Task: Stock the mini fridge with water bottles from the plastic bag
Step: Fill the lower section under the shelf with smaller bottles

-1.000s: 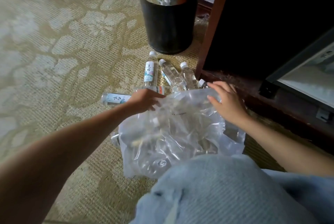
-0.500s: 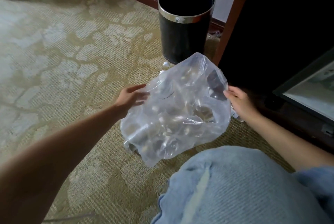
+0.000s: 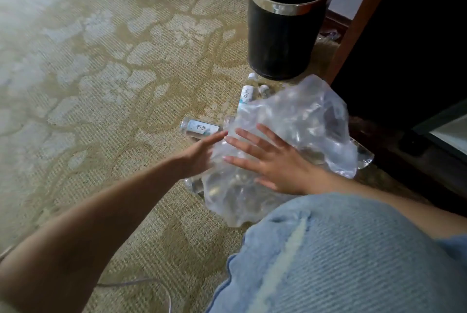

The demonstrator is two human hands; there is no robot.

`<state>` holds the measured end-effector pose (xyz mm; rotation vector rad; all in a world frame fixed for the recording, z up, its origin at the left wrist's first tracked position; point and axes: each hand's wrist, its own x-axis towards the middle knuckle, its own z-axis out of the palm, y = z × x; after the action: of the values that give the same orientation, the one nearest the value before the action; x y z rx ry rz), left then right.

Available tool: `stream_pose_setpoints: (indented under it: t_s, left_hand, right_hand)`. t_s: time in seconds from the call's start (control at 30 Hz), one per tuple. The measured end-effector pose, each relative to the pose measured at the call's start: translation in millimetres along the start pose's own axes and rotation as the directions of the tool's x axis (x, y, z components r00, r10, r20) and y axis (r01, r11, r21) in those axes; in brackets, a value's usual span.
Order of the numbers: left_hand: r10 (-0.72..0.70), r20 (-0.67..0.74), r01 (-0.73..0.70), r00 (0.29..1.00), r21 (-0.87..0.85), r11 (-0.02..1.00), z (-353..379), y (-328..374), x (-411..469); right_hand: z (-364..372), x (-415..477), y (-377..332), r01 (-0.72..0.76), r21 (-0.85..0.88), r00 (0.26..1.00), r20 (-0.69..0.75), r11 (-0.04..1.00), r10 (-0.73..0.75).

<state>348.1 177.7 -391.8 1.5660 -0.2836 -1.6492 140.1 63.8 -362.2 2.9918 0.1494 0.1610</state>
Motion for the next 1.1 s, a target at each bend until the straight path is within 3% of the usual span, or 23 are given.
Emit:
stream_pose_setpoints:
  t_s: [0.1,0.17,0.2,0.27,0.37,0.4,0.5,0.6,0.7,0.77,0.83,0.9,0.93,1.0,1.1]
  left_hand:
    - [-0.069,0.048,0.067,0.996,0.036,0.997,-4.6,4.1,2.7]
    - [-0.001,-0.083,0.015,0.997,0.168,0.986,-9.0,-1.9,5.9]
    - [0.07,-0.208,0.003,0.976,0.333,0.943,-11.2,-10.0,9.9]
    - [0.156,-0.349,0.103,0.924,0.622,0.776,-18.4,-31.5,19.9]
    - [-0.048,-0.267,0.264,0.963,0.884,0.387,-17.2,-62.0,32.5]
    - [-0.032,-0.263,0.261,0.964,0.926,0.274,-12.9,-68.2,35.2]
    - [0.161,-0.257,0.244,0.953,0.965,0.093,3.9,-73.5,41.4]
    - [0.178,-0.189,0.183,0.966,0.982,0.048,15.0,-75.8,44.3]
    - [0.109,-0.153,0.143,0.982,0.985,0.093,24.7,-73.1,44.7]
    - [0.097,-0.18,0.159,0.979,0.968,0.192,28.7,-68.7,36.9]
    - [0.072,-0.317,0.255,0.946,0.861,0.44,23.6,-69.2,29.6]
    - [-0.033,-0.461,0.334,0.887,0.589,0.736,11.1,-69.1,20.2]
    - [-0.082,-0.507,0.339,0.858,0.437,0.833,4.6,-66.6,13.9]
    - [-0.134,-0.558,0.328,0.819,0.264,0.907,-12.8,-62.5,6.2]
    - [-0.101,-0.554,0.284,0.826,0.255,0.924,-29.2,-43.9,-5.6]
  right_hand:
    - [14.1,-1.4,3.5,-0.153,-0.049,0.967,0.196,0.987,0.16]
    - [19.6,-3.8,14.6,-0.221,-0.14,0.918,0.303,0.965,0.254]
    - [21.9,-5.3,20.1,-0.225,-0.181,0.88,0.384,0.957,0.28]
    - [27.4,-8.8,27.7,-0.236,-0.201,0.813,0.496,0.951,0.307]
    - [36.8,-17.6,27.7,-0.31,-0.107,0.753,0.579,0.945,0.312]
    - [40.3,-20.8,24.9,-0.335,-0.077,0.733,0.605,0.939,0.311]
    - [47.5,-26.8,15.8,-0.362,-0.065,0.707,0.631,0.93,0.319]
    - [49.6,-31.9,13.3,-0.349,-0.072,0.701,0.641,0.934,0.312]
    - [49.3,-43.5,17.0,-0.462,-0.037,0.658,0.656,0.886,0.371]
    - [48.7,-54.5,25.6,-0.587,-0.001,0.622,0.639,0.81,0.452]
    - [45.2,-68.0,40.4,-0.717,-0.001,0.544,0.624,0.697,0.561]
    - [34.0,-80.1,54.1,-0.86,0.032,0.404,0.652,0.509,0.642]
    - [29.1,-82.6,58.9,-0.903,0.064,0.356,0.667,0.425,0.654]
    - [19.0,-76.3,65.8,-0.936,0.159,0.336,0.664,0.313,0.668]
    - [2.2,-44.6,66.8,-0.904,0.42,0.336,0.598,0.072,0.728]
